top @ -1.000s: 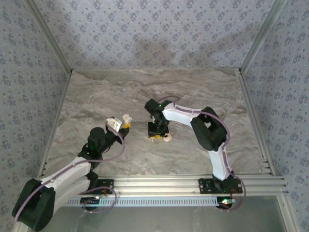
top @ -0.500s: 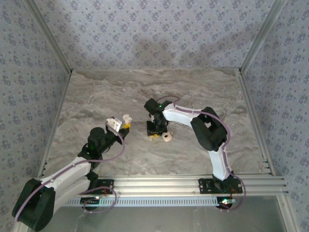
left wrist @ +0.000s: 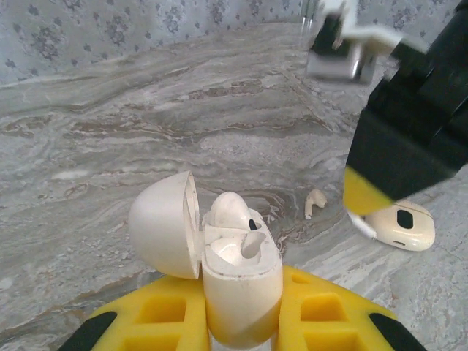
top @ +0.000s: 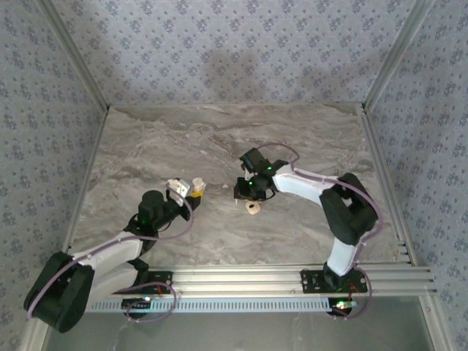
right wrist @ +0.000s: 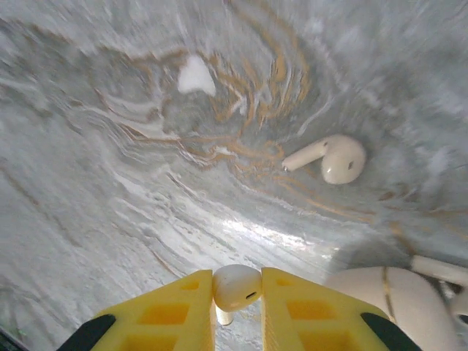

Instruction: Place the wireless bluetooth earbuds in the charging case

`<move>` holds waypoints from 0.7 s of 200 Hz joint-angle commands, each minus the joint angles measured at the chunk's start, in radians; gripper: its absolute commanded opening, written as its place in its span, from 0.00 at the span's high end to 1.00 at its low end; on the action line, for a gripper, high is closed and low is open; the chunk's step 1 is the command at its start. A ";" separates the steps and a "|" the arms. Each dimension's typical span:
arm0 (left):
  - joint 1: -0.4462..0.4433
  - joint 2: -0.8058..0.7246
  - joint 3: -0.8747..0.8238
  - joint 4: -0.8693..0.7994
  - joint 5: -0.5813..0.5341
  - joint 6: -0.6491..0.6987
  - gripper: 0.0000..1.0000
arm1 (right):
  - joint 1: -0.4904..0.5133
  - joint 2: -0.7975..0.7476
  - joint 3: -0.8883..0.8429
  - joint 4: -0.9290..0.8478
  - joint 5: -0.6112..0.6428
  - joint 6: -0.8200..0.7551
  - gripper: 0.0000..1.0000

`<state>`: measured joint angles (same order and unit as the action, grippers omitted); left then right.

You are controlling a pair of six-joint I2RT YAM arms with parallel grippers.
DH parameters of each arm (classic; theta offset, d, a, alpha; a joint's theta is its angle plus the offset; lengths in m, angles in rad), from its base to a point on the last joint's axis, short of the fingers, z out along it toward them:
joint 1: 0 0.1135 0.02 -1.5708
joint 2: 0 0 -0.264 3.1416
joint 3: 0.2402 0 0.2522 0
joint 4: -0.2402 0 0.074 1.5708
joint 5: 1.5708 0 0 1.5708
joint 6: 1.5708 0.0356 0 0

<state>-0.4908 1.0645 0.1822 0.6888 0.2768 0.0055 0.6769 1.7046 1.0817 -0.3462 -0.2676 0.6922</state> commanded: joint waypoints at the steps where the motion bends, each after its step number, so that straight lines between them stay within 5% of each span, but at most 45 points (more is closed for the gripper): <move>1: -0.007 0.077 0.071 0.143 0.053 -0.026 0.87 | -0.024 -0.103 -0.068 0.133 0.037 0.005 0.78; 71: -0.050 0.332 0.191 0.368 0.147 -0.018 0.87 | -0.050 -0.334 -0.165 0.287 0.084 -0.097 0.78; 140: -0.081 0.422 0.295 0.405 0.171 -0.021 0.87 | -0.030 -0.445 -0.158 0.373 0.142 -0.197 0.77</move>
<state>-0.5598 1.4738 0.4362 1.0241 0.4129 -0.0097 0.6342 1.2816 0.9188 -0.0242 -0.1608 0.5571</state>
